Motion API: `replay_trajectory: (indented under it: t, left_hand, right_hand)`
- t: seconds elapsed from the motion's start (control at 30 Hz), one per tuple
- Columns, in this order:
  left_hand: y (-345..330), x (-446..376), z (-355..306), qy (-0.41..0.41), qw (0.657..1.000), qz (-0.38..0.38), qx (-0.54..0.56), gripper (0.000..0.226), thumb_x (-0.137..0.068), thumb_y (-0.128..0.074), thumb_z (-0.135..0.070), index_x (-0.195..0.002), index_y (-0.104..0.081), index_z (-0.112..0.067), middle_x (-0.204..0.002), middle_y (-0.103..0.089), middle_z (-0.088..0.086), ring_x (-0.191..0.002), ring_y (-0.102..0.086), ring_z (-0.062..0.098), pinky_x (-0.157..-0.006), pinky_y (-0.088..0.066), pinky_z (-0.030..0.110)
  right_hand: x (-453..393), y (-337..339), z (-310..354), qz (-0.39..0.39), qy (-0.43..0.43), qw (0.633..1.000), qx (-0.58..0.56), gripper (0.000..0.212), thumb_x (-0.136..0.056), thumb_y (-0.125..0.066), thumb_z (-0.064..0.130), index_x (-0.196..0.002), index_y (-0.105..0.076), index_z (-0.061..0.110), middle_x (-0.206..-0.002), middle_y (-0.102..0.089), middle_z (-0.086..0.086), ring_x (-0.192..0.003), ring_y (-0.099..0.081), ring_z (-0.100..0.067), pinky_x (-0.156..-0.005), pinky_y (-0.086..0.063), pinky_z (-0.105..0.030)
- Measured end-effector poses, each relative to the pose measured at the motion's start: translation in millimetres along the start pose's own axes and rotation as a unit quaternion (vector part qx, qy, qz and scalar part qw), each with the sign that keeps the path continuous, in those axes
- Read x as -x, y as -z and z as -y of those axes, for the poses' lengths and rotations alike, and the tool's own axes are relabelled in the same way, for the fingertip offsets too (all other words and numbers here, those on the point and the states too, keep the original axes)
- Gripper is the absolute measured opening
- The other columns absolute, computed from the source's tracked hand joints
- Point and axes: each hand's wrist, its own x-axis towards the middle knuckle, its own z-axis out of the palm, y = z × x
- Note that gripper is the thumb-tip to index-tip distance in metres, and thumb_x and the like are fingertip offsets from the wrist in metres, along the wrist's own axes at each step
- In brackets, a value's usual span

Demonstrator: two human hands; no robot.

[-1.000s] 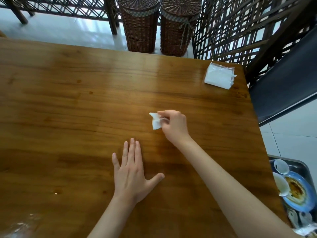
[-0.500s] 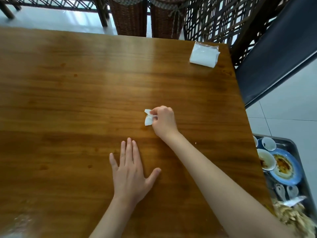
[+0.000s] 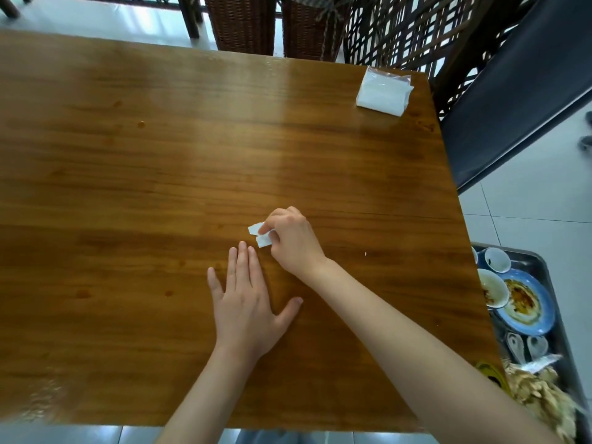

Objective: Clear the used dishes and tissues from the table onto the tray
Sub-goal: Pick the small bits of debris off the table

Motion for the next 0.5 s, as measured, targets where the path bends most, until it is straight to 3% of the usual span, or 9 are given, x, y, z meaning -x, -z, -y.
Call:
replay_trajectory:
  t: [0.23, 0.4, 0.5]
  left_hand:
    - [-0.9, -0.4, -1.1, -0.009, 1.0, -0.017, 0.018, 0.106, -0.073, -0.007, -0.083, -0.148, -0.02, -0.009, -0.155, -0.019, 0.011, -0.144, -0.014, 0.026, -0.109, 0.003, 0.051]
    - [-4.2, -1.5, 1.1, 0.0, 1.0, -0.022, -0.007, 0.111, -0.069, 0.004, -0.085, -0.149, -0.008, -0.009, -0.157, -0.012, 0.01, -0.145, -0.008, 0.025, -0.109, 0.007, 0.05]
    - [-4.4, -1.5, 1.6, -0.004, 1.0, -0.028, -0.008, 0.111, -0.069, 0.007, -0.085, -0.148, -0.007, -0.008, -0.157, -0.012, 0.011, -0.145, -0.009, 0.026, -0.11, 0.005, 0.05]
  right_hand:
    - [23.9, 8.0, -1.4, 0.049, 0.021, 0.999, 0.006, 0.026, -0.085, -0.052, -0.005, -0.094, -0.073, 0.007, -0.102, -0.067, -0.005, -0.098, -0.053, -0.017, -0.084, -0.045, -0.025]
    - [28.2, 57.2, -47.8, -0.092, -0.089, 0.991, 0.034, 0.03, -0.084, -0.055, -0.004, -0.103, -0.072, 0.01, -0.101, -0.069, -0.005, -0.098, -0.052, -0.021, -0.076, -0.029, -0.015]
    - [36.4, 80.7, -90.2, -0.128, -0.192, 0.97, 0.08, 0.028, -0.09, -0.054, 0.001, -0.113, -0.067, 0.009, -0.111, -0.066, -0.006, -0.109, -0.048, -0.021, -0.083, -0.036, -0.021]
